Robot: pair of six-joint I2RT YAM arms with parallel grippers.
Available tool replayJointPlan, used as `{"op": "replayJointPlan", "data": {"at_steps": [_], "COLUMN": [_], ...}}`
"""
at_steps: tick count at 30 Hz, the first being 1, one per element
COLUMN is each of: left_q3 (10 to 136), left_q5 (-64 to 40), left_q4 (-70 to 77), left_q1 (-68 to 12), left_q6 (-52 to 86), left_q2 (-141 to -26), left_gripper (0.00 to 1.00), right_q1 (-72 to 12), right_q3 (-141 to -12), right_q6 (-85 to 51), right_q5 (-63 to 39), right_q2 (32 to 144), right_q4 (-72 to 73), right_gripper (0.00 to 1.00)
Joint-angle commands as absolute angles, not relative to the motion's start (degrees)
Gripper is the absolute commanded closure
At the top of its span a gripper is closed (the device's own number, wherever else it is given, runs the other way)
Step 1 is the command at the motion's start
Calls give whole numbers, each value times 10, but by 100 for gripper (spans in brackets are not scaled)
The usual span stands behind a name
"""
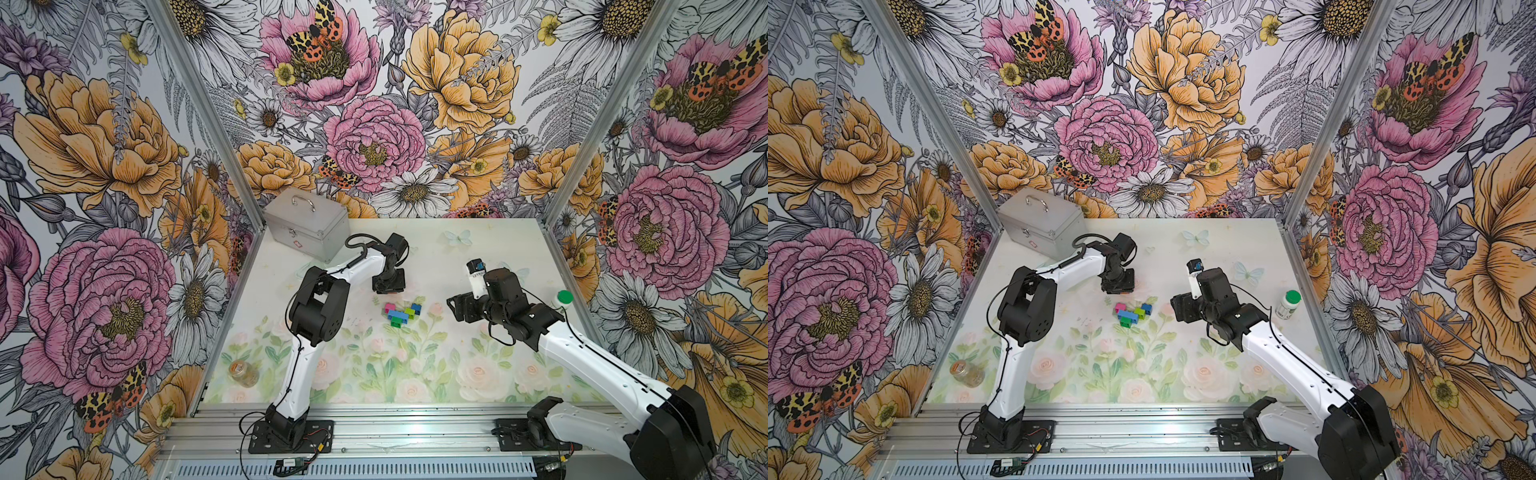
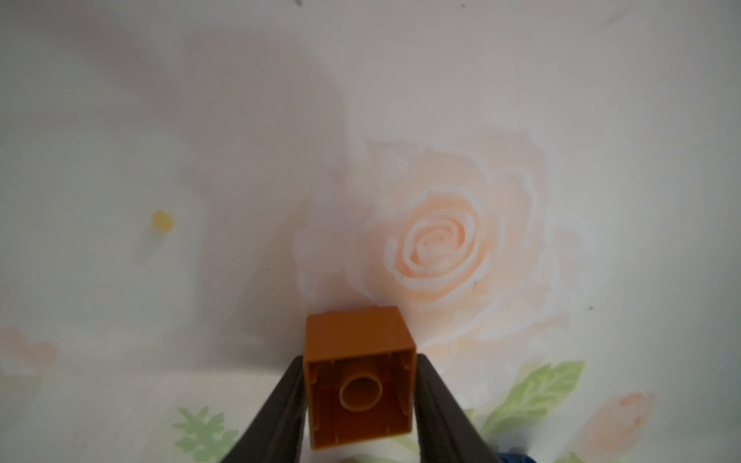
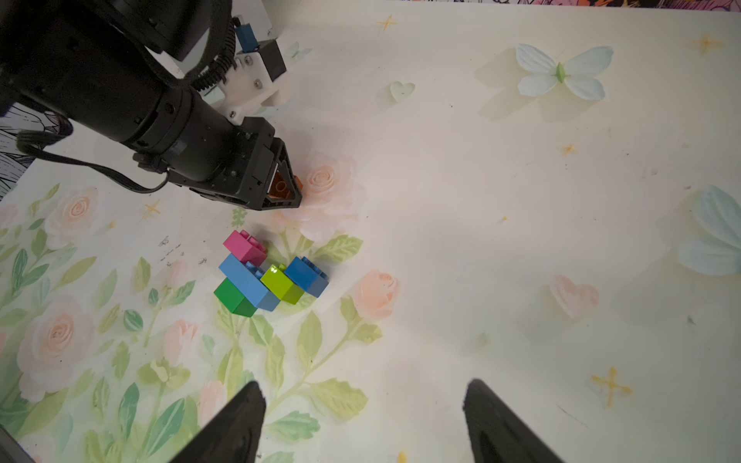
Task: Assemble the letter v with lego
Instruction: Pick up the lego brick from the center of the board.
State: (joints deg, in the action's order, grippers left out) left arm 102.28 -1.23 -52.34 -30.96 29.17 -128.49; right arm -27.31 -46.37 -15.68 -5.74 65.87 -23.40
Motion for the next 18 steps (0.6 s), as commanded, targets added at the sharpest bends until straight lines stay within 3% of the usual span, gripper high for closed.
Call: {"op": "replayJointPlan", "data": {"at_steps": [1, 9, 18], "left_q3": [1030, 976, 660], "left_q5": [18, 66, -9], "left_q4": [-522, -448, -37], "left_q1": [-311, -332, -334], "left_q6": [270, 217, 141], "left_q2": [-1289, -1213, -940], "left_gripper": [63, 78, 77], "right_q1": [-257, -195, -149], "right_q3": [-493, -565, -708], "right_q6": [-133, -187, -294], "right_q5": [-132, -238, -350], "right_q2": [681, 742, 855], "right_q4": [-231, -233, -294], "right_gripper": [19, 24, 39]}}
